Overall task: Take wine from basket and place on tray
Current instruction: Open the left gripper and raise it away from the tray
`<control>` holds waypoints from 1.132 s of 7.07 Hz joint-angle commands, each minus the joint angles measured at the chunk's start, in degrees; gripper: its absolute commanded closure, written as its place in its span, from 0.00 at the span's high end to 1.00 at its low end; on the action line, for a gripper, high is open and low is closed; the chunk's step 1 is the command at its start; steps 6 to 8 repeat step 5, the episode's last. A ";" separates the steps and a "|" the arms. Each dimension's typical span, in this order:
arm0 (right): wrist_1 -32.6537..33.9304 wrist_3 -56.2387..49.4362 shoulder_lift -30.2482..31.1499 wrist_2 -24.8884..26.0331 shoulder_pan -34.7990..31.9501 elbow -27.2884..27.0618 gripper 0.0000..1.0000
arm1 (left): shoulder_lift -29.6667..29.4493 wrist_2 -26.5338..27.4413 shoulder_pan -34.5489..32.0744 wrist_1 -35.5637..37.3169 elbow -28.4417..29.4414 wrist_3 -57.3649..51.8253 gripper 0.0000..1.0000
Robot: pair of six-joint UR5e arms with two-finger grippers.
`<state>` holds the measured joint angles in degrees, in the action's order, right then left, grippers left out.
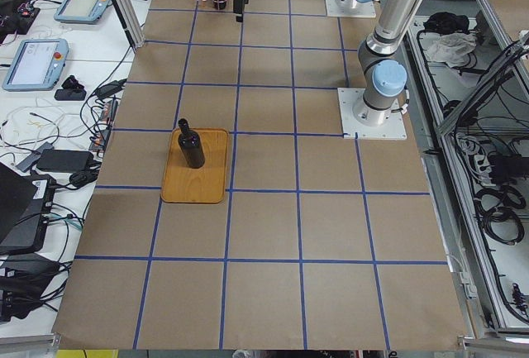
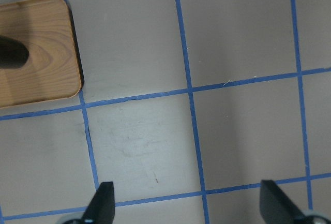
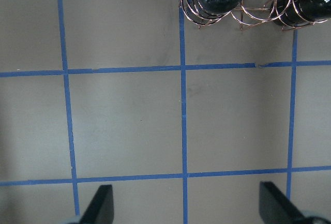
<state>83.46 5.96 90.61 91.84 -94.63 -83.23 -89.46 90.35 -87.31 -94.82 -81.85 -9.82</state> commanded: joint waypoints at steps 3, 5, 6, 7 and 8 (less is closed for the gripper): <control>0.73 0.02 -0.08 0.00 -0.03 0.00 1.00 | 0.86 0.17 -1.46 0.43 -1.73 2.26 1.00; 1.00 0.11 -0.08 -0.17 -0.03 0.00 1.00 | 0.87 0.17 -1.38 0.43 -1.82 1.91 1.00; 1.00 0.11 -0.08 -0.17 -0.03 0.00 1.00 | 0.87 0.17 -1.38 0.43 -1.82 1.91 1.00; 1.00 0.11 -0.08 -0.17 -0.03 0.00 1.00 | 0.87 0.17 -1.38 0.43 -1.82 1.91 1.00; 1.00 0.11 -0.08 -0.17 -0.03 0.00 1.00 | 0.87 0.17 -1.38 0.43 -1.82 1.91 1.00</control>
